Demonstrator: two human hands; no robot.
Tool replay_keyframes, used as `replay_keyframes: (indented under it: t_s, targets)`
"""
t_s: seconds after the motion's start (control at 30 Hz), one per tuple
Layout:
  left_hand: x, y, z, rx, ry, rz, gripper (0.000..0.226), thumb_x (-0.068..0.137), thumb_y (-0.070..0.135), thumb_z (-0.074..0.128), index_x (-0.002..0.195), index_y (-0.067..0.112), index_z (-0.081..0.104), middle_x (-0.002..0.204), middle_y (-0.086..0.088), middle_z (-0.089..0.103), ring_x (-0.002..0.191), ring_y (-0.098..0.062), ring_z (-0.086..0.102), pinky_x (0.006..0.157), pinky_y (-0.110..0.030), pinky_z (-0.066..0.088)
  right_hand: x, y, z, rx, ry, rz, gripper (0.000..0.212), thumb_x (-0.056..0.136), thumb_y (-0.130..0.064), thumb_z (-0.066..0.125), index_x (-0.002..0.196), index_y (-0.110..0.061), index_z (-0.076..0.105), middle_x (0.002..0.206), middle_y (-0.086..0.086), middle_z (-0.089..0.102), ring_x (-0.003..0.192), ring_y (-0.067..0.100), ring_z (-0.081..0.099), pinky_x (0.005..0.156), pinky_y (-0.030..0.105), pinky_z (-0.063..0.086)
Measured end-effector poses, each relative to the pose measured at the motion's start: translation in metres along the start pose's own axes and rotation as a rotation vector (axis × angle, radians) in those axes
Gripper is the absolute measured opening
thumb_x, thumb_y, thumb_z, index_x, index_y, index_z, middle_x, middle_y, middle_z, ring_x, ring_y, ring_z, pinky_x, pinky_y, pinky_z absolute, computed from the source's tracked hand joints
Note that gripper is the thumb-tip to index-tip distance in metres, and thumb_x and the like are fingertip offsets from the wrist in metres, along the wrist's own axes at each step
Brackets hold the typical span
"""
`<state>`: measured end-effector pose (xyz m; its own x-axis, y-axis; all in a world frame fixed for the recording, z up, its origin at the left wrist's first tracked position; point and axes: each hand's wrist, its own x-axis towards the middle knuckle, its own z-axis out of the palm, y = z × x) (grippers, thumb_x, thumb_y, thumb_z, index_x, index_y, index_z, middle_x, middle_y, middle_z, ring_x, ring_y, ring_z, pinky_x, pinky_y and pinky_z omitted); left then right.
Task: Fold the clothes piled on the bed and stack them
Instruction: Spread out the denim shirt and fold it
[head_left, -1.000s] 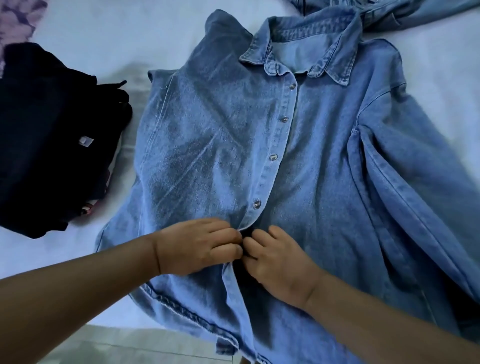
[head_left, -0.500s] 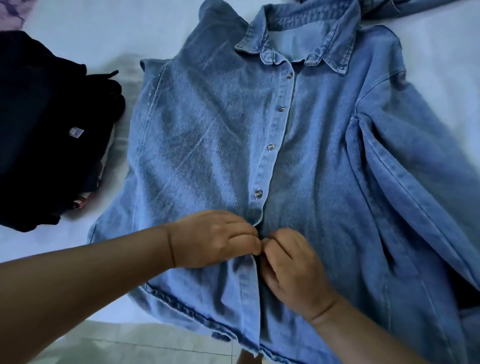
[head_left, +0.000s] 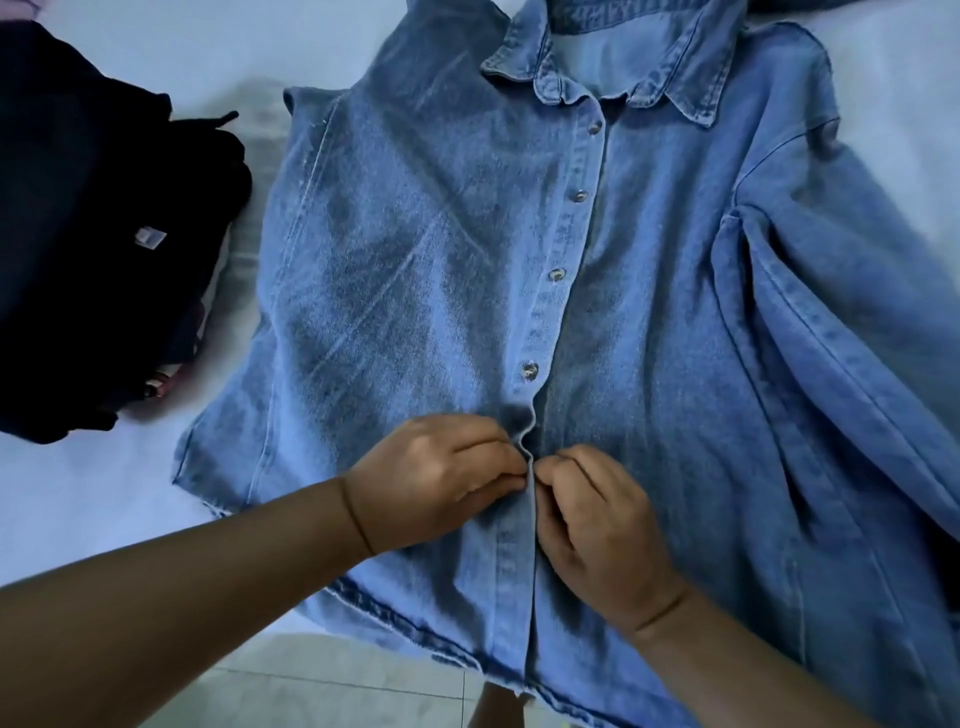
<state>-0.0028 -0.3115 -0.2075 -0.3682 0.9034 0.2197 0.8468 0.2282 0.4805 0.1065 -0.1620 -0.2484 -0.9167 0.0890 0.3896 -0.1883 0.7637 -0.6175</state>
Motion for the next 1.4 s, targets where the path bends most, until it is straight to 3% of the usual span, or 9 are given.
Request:
replay_keyframes:
  t_s: [0.23, 0.33, 0.5, 0.63, 0.73, 0.87, 1.0, 1.13, 1.4]
  targets:
    - [-0.006, 0.007, 0.017, -0.203, 0.106, -0.267, 0.014, 0.083, 0.02, 0.062, 0.079, 0.01, 0.071, 0.077, -0.001, 0.067, 0.068, -0.009, 0.061, 0.063, -0.019, 0.05, -0.003, -0.004, 0.001, 0.031, -0.024, 0.131, 0.028, 0.094, -0.016, 0.041, 0.083, -0.003, 0.062, 0.078, 0.009, 0.058, 0.071, 0.021, 0.052, 0.071, 0.029, 0.045]
    - [-0.005, 0.008, 0.021, -0.193, 0.095, -0.289, 0.016, 0.082, 0.022, 0.059, 0.078, 0.01, 0.068, 0.075, -0.001, 0.065, 0.066, -0.01, 0.059, 0.062, -0.018, 0.047, -0.002, -0.001, 0.001, 0.026, -0.023, 0.129, 0.029, 0.096, -0.019, 0.039, 0.083, -0.005, 0.061, 0.077, 0.008, 0.057, 0.072, 0.019, 0.049, 0.07, 0.026, 0.043]
    - [0.0, -0.002, 0.022, -0.043, 0.028, -0.163, 0.019, 0.081, 0.021, 0.052, 0.075, 0.007, 0.063, 0.068, -0.006, 0.058, 0.062, -0.015, 0.05, 0.06, -0.023, 0.04, 0.002, -0.008, -0.001, -0.179, -0.14, 0.212, 0.03, 0.091, -0.025, 0.04, 0.074, -0.011, 0.06, 0.068, 0.001, 0.054, 0.057, 0.02, 0.052, 0.054, 0.03, 0.045]
    - [0.008, -0.015, 0.021, 0.123, -0.044, 0.144, 0.024, 0.086, 0.02, 0.051, 0.076, 0.004, 0.065, 0.07, -0.01, 0.059, 0.059, -0.026, 0.057, 0.058, -0.032, 0.05, 0.01, -0.016, -0.013, 0.142, -0.278, 0.491, 0.028, 0.085, -0.038, 0.04, 0.072, -0.02, 0.057, 0.07, -0.009, 0.051, 0.063, 0.009, 0.05, 0.056, 0.03, 0.045]
    - [0.013, -0.025, 0.017, 0.193, -0.088, 0.324, 0.026, 0.088, 0.023, 0.05, 0.08, 0.003, 0.065, 0.073, -0.01, 0.061, 0.061, -0.026, 0.059, 0.057, -0.033, 0.053, 0.016, -0.02, -0.018, 0.279, -0.365, 0.673, 0.028, 0.083, -0.044, 0.055, 0.065, -0.024, 0.053, 0.069, -0.009, 0.049, 0.065, 0.009, 0.048, 0.058, 0.028, 0.042]
    - [0.014, -0.031, 0.013, 0.161, -0.068, 0.397, 0.027, 0.101, 0.02, 0.035, 0.094, 0.003, 0.055, 0.076, -0.01, 0.063, 0.063, -0.025, 0.06, 0.06, -0.035, 0.053, 0.022, -0.017, -0.02, 0.466, -0.302, 0.783, 0.018, 0.078, -0.024, 0.072, 0.065, -0.018, 0.062, 0.065, -0.006, 0.053, 0.056, 0.004, 0.046, 0.056, 0.023, 0.041]
    - [0.011, -0.034, 0.015, 0.157, -0.056, 0.435, 0.023, 0.101, 0.019, 0.039, 0.098, 0.003, 0.055, 0.08, -0.01, 0.066, 0.066, -0.024, 0.062, 0.063, -0.034, 0.053, 0.025, -0.013, -0.021, 0.571, -0.319, 0.842, 0.017, 0.077, -0.008, 0.072, 0.063, -0.01, 0.063, 0.06, -0.001, 0.055, 0.054, 0.004, 0.045, 0.054, 0.024, 0.039]
    - [0.016, -0.036, 0.01, 0.161, -0.099, 0.491, 0.042, 0.102, 0.02, 0.036, 0.085, 0.002, 0.07, 0.076, -0.009, 0.065, 0.065, -0.023, 0.06, 0.062, -0.034, 0.052, 0.022, -0.014, -0.012, 0.509, -0.247, 0.845, 0.02, 0.069, -0.005, 0.069, 0.056, -0.015, 0.058, 0.055, -0.009, 0.05, 0.051, 0.002, 0.043, 0.05, 0.019, 0.034]
    - [0.025, -0.036, 0.001, 0.182, -0.138, 0.539, 0.032, 0.097, 0.028, 0.049, 0.076, 0.008, 0.063, 0.073, -0.005, 0.058, 0.063, -0.02, 0.053, 0.062, -0.031, 0.044, 0.022, -0.015, -0.016, 0.647, -0.248, 0.793, 0.028, 0.069, 0.008, 0.064, 0.056, -0.015, 0.053, 0.059, -0.01, 0.044, 0.054, 0.002, 0.039, 0.051, 0.017, 0.032]
